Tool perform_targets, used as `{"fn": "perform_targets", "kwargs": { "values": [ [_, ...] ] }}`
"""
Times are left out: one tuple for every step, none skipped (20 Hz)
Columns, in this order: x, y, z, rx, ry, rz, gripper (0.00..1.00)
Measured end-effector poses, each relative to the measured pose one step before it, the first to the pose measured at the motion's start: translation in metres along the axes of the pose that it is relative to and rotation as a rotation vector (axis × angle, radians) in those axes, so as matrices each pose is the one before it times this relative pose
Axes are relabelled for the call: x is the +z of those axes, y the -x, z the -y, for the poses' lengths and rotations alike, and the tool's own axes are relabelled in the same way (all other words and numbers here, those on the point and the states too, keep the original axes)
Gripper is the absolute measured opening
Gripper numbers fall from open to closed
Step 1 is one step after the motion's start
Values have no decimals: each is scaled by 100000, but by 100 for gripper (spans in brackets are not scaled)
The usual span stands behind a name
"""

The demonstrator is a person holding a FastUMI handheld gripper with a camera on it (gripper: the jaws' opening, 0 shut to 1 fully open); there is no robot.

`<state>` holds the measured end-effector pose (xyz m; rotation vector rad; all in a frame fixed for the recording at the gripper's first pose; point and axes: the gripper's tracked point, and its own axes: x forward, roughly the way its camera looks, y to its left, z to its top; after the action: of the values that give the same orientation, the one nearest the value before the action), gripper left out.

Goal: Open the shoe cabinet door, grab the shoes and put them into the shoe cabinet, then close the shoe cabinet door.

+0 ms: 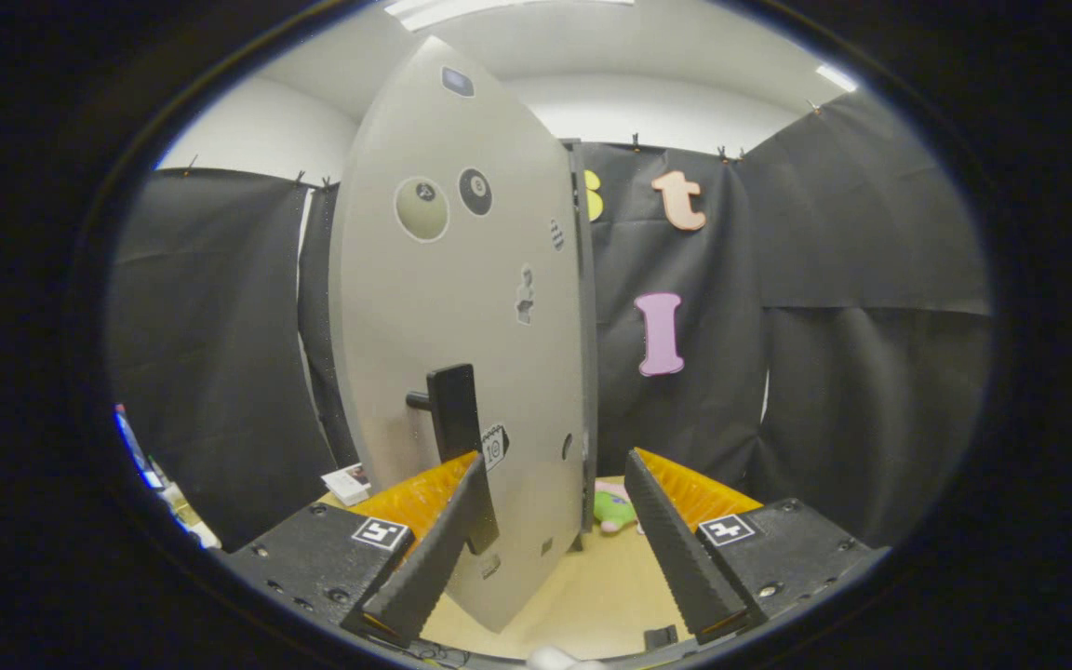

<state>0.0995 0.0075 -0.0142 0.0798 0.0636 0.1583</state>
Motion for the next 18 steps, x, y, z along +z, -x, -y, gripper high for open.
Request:
{"fn": "perform_targets", "kwargs": {
  "values": [
    [-187,-441,-950,438,414,-459,98],
    [-177,-749,-987,148,160,-101,98],
    [-247,-632,-1031,427,-20,-527,98],
    [-121,-742,-1059,1403,-290,-406,98],
    [-168,-737,-944,1773,-1203,-796,98],
    [-134,-513,-966,1828,-1051,-715,99],
    [-57,-357,-372,358,-381,-210,100],
    [209,-176,-301,-280,134,546,100],
    [62,93,-223,-446,372,615,100],
    [47,144,-186,-445,251,490,100],
    [62,120,-126,-123,97,343,100],
    [15,221,-212,-392,245,51,100],
    [5,178,-30,-560,226,-116,100],
    [91,135,-67,-543,66,58,100],
    [130,208,-141,-294,-8,438,100],
    [82,160,-132,-490,-25,127,100],
    [-6,194,-277,-102,269,57,100],
    [201,212,-245,-187,322,60,100]
  ]
}}
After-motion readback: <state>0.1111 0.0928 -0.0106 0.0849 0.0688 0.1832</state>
